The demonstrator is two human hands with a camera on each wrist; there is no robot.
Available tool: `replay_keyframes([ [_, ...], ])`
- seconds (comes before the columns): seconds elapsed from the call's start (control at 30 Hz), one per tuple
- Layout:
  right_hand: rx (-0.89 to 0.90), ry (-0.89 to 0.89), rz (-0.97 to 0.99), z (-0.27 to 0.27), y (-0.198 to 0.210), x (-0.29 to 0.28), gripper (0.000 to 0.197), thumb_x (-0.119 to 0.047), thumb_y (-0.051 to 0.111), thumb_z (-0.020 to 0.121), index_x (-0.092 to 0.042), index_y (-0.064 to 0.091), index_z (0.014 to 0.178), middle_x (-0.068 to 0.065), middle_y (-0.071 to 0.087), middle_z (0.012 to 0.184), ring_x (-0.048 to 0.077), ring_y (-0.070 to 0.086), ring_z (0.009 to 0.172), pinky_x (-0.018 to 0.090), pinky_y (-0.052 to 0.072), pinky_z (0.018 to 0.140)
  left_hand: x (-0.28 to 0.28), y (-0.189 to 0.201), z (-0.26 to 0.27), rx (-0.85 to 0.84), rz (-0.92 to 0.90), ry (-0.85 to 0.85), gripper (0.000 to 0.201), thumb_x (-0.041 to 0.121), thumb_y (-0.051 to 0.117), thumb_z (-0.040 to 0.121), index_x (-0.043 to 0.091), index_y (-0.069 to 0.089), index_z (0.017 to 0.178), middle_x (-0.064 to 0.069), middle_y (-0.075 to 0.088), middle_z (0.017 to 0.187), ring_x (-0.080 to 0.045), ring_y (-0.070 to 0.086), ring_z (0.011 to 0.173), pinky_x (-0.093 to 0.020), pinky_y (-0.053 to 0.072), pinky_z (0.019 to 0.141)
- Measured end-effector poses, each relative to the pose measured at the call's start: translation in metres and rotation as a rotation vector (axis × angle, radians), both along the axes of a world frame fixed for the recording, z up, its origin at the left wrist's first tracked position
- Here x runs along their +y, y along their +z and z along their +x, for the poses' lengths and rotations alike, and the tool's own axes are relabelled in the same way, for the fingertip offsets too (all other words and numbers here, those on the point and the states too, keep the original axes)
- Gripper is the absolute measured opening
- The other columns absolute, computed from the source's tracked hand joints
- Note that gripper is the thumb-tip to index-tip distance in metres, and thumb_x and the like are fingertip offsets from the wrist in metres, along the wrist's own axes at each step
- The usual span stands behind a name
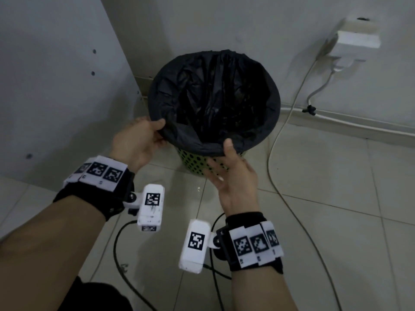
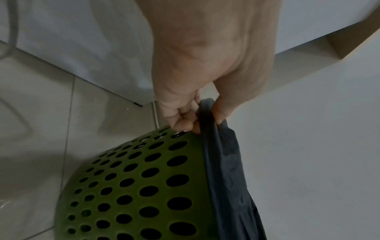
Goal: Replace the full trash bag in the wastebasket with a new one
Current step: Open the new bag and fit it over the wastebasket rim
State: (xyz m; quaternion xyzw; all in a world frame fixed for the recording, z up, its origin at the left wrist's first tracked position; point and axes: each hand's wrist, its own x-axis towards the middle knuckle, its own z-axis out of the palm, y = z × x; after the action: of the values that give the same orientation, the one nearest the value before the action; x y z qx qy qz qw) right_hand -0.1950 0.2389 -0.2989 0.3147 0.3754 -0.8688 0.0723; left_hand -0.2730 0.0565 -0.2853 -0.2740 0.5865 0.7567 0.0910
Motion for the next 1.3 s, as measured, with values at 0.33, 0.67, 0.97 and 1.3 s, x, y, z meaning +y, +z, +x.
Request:
replay_keyframes([
  [0.33, 0.024, -0.042, -0.171, -0.008, 0.003, -0.005, 0.036, -0.016, 0.065, 0.095, -0.006, 0.061, 0.129, 0.01, 0.069, 0.118, 0.025, 0.066, 0.106, 0.04, 0.056, 0.091, 0.006, -0.01, 0.015, 0.016, -0.018, -0.095, 0.048, 0.015, 0.065, 0.094, 0.0, 0.047, 0.136, -0.02, 0.067, 0.123, -0.029, 0.072, 0.084, -0.042, 0.061, 0.069],
  [0.67, 0.014, -0.114, -0.158, -0.016, -0.002, 0.005, 0.033, -0.022, 0.065, 0.095, -0.006, 0.063, 0.124, 0.012, 0.068, 0.117, 0.023, 0.06, 0.1, 0.033, 0.052, 0.083, 0.002, 0.001, 0.008, 0.038, -0.022, -0.122, 0.049, 0.021, 0.064, 0.094, 0.01, 0.047, 0.138, -0.02, 0.066, 0.125, -0.038, 0.07, 0.093, -0.045, 0.06, 0.067],
  [0.97, 0.021, -0.106, -0.052, -0.01, -0.005, -0.004, 0.033, -0.025, 0.075, 0.088, -0.005, 0.064, 0.112, 0.013, 0.073, 0.107, 0.029, 0.07, 0.095, 0.042, 0.06, 0.083, 0.003, -0.009, 0.011, 0.044, 0.08, -0.008, 0.052, 0.001, 0.064, 0.091, 0.004, 0.043, 0.139, -0.019, 0.063, 0.128, -0.034, 0.073, 0.096, -0.043, 0.061, 0.068],
  [1.3, 0.047, -0.079, -0.19, -0.012, 0.0, -0.008, 0.023, -0.009, 0.065, 0.093, -0.007, 0.065, 0.116, 0.014, 0.07, 0.118, 0.026, 0.069, 0.097, 0.038, 0.059, 0.083, 0.014, -0.006, 0.018, 0.128, 0.042, 0.07, 0.048, 0.006, 0.063, 0.094, 0.005, 0.045, 0.139, -0.014, 0.064, 0.128, -0.027, 0.071, 0.097, -0.04, 0.063, 0.072],
])
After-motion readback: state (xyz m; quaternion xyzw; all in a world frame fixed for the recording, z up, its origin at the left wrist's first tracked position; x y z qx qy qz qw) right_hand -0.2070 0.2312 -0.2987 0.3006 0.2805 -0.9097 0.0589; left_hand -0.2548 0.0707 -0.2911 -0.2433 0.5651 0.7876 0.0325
